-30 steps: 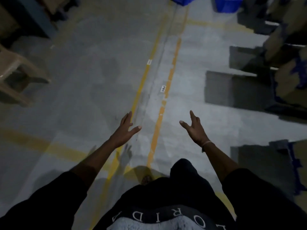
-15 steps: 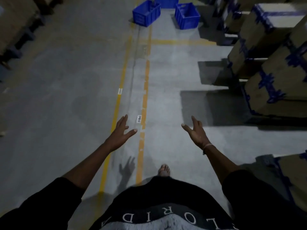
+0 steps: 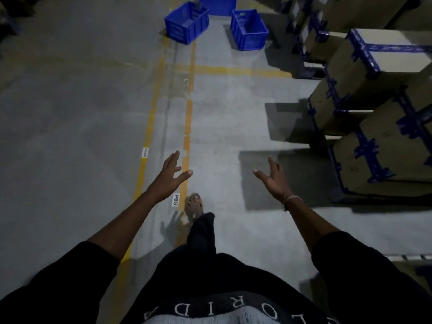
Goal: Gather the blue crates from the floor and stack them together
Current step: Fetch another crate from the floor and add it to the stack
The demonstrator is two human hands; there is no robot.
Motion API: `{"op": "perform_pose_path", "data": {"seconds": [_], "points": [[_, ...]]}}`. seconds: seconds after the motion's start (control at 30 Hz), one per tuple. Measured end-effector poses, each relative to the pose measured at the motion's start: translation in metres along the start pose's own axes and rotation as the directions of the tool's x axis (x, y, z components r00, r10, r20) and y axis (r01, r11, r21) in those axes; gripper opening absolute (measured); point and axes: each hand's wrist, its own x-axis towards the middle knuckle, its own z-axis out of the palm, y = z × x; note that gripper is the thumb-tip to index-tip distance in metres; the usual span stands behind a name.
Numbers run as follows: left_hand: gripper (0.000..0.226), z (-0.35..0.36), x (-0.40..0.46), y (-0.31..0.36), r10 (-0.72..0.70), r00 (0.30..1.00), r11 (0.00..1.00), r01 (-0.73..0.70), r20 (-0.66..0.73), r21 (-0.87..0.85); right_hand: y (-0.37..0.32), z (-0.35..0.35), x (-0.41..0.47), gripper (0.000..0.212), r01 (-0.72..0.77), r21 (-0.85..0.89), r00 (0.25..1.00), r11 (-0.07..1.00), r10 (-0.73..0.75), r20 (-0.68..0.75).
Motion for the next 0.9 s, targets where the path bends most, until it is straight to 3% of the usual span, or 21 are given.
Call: {"op": "perform_pose_path", "data": {"seconds": [0.13, 0.43, 0.9], "points": [[0.094, -0.034, 0.113, 0.017, 0.006, 1.000, 0.999, -0.007, 0.008, 0.036, -0.033, -0.010, 0.095, 0.089, -0.025, -0.005, 0.999, 1.000, 0.025, -0.027], [0.096, -0.105, 0.325, 0.082, 0.017, 0.986, 0.983, -0.047, 0.166, 0.176, -0.115, -0.029, 0.269, 0.092, -0.083, 0.076, 0.993, 0.994, 0.089, -0.078], [0.095, -0.151, 0.640, 0.166, -0.009, 0.992, 0.989, -0.009, 0.124, 0.144, -0.191, -0.113, 0.591, 0.091, -0.096, 0.096, 0.991, 0.991, 0.104, -0.088]]}}
